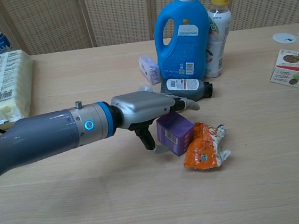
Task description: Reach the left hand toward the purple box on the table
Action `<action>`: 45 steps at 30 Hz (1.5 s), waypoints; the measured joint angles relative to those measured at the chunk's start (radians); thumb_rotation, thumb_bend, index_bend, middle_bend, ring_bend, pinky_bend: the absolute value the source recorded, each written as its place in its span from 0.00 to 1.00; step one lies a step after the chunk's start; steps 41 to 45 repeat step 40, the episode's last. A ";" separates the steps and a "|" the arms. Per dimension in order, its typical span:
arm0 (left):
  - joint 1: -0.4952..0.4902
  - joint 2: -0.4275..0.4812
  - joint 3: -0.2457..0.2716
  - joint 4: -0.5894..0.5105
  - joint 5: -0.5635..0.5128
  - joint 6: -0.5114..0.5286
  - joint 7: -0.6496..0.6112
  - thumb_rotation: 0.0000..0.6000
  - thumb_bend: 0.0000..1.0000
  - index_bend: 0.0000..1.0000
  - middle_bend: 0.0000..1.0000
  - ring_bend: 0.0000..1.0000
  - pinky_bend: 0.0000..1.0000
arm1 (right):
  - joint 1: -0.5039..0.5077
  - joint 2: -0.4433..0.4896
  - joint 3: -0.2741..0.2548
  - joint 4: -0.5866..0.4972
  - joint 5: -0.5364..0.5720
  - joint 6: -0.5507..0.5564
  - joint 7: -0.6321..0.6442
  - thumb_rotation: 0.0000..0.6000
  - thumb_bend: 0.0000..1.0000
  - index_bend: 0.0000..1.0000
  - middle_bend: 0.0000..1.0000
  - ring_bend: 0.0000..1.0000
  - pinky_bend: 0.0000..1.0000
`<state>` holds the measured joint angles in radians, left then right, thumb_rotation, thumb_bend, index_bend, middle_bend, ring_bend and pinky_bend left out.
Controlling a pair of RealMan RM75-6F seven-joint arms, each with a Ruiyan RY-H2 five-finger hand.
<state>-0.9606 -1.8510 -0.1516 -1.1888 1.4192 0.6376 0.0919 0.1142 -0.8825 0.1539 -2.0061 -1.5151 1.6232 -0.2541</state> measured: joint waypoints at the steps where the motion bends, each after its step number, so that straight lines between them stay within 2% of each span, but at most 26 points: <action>1: -0.001 -0.010 0.002 0.015 -0.002 0.004 -0.002 1.00 0.36 0.16 0.07 0.26 0.00 | -0.003 0.001 0.000 0.000 0.001 0.003 0.002 0.98 0.10 0.00 0.00 0.00 0.00; 5: -0.002 -0.048 0.004 0.070 -0.013 0.021 -0.004 1.00 0.36 0.42 0.39 0.63 0.00 | -0.015 0.000 0.001 0.001 0.010 0.013 0.011 0.98 0.10 0.00 0.00 0.00 0.00; 6: -0.002 -0.059 0.004 0.084 -0.017 0.025 -0.006 1.00 0.36 0.49 0.49 0.72 0.04 | -0.017 -0.001 0.001 0.001 0.013 0.014 0.013 0.98 0.10 0.00 0.00 0.00 0.00; 7: -0.001 -0.072 0.004 0.102 -0.022 0.032 -0.008 1.00 0.36 0.53 0.53 0.75 0.09 | -0.018 -0.002 0.001 0.001 0.015 0.014 0.013 0.98 0.10 0.00 0.00 0.00 0.00; 9: 0.003 -0.089 0.003 0.128 -0.029 0.045 -0.011 1.00 0.37 0.62 0.62 0.81 0.27 | -0.021 -0.005 0.001 0.001 0.018 0.013 0.015 0.98 0.10 0.00 0.00 0.00 0.00; 10: 0.006 -0.099 0.003 0.142 -0.033 0.056 -0.013 1.00 0.38 0.63 0.63 0.82 0.30 | -0.021 -0.007 0.002 0.002 0.020 0.013 0.015 0.98 0.10 0.00 0.00 0.00 0.00; 13: 0.017 -0.104 0.003 0.151 -0.034 0.090 -0.021 1.00 0.38 0.64 0.64 0.83 0.38 | -0.020 -0.015 0.003 0.002 0.023 0.009 0.014 0.98 0.10 0.00 0.00 0.00 0.00; 17: 0.044 -0.082 -0.002 0.123 -0.031 0.152 -0.047 1.00 0.38 0.64 0.63 0.82 0.38 | -0.014 -0.030 0.005 0.006 0.024 -0.005 0.012 0.98 0.10 0.00 0.00 0.00 0.00; 24: 0.100 0.025 -0.033 -0.034 -0.020 0.295 -0.098 1.00 0.38 0.62 0.63 0.81 0.36 | 0.002 -0.051 0.004 0.018 0.028 -0.040 0.014 0.98 0.10 0.00 0.00 0.00 0.00; 30: 0.134 0.154 -0.103 -0.225 -0.026 0.379 -0.114 1.00 0.38 0.62 0.63 0.81 0.35 | 0.011 -0.065 -0.008 0.028 0.009 -0.064 0.022 0.99 0.10 0.00 0.00 0.00 0.00; 34: 0.152 0.240 -0.177 -0.352 -0.034 0.456 -0.126 1.00 0.38 0.62 0.63 0.80 0.34 | 0.013 -0.080 -0.013 0.033 0.002 -0.072 0.029 0.98 0.10 0.00 0.00 0.00 0.00; 40: 0.171 0.297 -0.271 -0.453 -0.043 0.566 -0.168 1.00 0.37 0.63 0.62 0.80 0.32 | 0.015 -0.086 -0.013 0.026 -0.004 -0.072 0.019 0.98 0.10 0.00 0.00 0.00 0.00; 45: 0.171 0.297 -0.271 -0.453 -0.043 0.566 -0.168 1.00 0.37 0.63 0.62 0.80 0.32 | 0.015 -0.086 -0.013 0.026 -0.004 -0.072 0.019 0.98 0.10 0.00 0.00 0.00 0.00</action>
